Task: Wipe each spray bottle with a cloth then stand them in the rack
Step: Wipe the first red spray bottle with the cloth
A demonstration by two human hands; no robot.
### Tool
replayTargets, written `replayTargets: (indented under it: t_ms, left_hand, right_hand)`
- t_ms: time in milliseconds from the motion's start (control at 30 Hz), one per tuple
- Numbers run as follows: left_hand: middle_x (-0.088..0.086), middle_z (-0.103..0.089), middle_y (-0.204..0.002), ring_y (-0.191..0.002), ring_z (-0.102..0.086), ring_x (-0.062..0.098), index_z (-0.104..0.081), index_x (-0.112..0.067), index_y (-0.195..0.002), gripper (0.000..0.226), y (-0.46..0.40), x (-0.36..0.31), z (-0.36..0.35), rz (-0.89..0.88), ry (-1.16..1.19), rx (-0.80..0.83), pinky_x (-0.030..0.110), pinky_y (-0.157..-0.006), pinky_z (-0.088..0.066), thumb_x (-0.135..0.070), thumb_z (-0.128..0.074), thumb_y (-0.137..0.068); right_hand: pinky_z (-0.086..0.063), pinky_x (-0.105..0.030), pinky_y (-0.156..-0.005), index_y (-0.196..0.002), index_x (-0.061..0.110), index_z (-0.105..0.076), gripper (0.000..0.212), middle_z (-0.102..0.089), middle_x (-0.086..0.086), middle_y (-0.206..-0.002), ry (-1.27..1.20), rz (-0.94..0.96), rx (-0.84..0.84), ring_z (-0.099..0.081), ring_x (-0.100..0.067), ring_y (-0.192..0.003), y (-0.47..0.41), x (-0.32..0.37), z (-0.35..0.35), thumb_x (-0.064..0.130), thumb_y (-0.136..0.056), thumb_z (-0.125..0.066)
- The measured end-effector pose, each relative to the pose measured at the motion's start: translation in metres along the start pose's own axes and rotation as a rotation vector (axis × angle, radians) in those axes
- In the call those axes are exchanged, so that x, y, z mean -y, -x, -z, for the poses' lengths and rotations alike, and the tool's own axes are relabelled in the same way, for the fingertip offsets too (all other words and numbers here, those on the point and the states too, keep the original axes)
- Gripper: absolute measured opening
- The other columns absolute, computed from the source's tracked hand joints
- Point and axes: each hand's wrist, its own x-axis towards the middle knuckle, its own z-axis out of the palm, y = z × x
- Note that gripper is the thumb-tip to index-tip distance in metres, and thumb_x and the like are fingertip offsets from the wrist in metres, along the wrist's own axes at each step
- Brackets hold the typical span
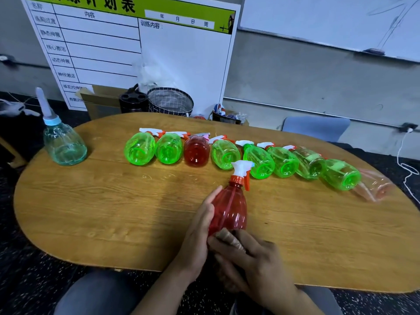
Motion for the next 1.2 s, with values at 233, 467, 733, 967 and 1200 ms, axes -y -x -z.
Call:
replayTargets:
  t_ms: [233,467,733,967,1200]
  left_hand:
    - [-0.014,-0.056,-0.157,-0.149,-0.049,0.010,-0.054,-0.033,-0.153,0.047,0.001,0.003,-0.001,0.016,-0.045,0.018,0.046,-0.126,-0.037,-0.040,-0.039,-0.109]
    - [-0.008,-0.057,-0.157,-0.150,-0.047,0.010,-0.053,-0.027,-0.153,0.050,-0.002,0.005,0.000,-0.022,-0.112,-0.002,0.040,-0.129,-0.033,-0.039,-0.038,-0.108]
    - [-0.003,-0.056,-0.159,-0.151,-0.047,0.020,-0.056,-0.036,-0.153,0.047,-0.004,0.006,0.000,-0.016,-0.057,-0.046,0.056,-0.129,-0.030,-0.046,-0.040,-0.109]
    - [-0.014,-0.056,-0.157,-0.150,-0.046,0.006,-0.052,-0.027,-0.154,0.049,-0.003,0.007,-0.002,-0.043,-0.100,0.007,0.039,-0.129,-0.033,-0.038,-0.038,-0.108]
    - [-0.009,-0.059,-0.155,-0.146,-0.052,0.012,-0.052,-0.030,-0.155,0.050,-0.003,0.002,0.000,-0.013,-0.054,-0.015,0.038,-0.124,-0.040,-0.041,-0.037,-0.109]
  right_hand:
    - [-0.055,-0.031,-0.077,-0.130,0.038,-0.071,0.030,-0.060,0.008,-0.107,-0.067,-0.500,-0.219,-0.062,-0.006,-0.090,-0.053,-0.023,0.015,0.042,-0.105,-0.054]
    - [-0.059,-0.035,-0.072,-0.136,0.034,-0.067,0.032,-0.059,0.000,-0.109,-0.099,-0.274,-0.159,-0.066,-0.014,-0.086,-0.016,-0.011,-0.005,0.039,-0.105,-0.059]
    - [-0.057,-0.025,-0.075,-0.136,0.033,-0.068,0.031,-0.064,0.003,-0.113,-0.122,-0.158,-0.108,-0.067,-0.008,-0.089,-0.015,-0.014,0.009,0.034,-0.106,-0.062]
    - [-0.053,-0.025,-0.082,-0.131,0.037,-0.071,0.031,-0.064,0.008,-0.114,-0.120,-0.536,-0.201,-0.067,-0.008,-0.097,-0.051,-0.029,-0.001,0.040,-0.104,-0.056]
    - [-0.059,-0.033,-0.068,-0.137,0.033,-0.067,0.033,-0.061,0.004,-0.116,-0.068,-0.154,-0.111,-0.068,-0.016,-0.085,-0.011,-0.011,-0.006,0.034,-0.105,-0.061]
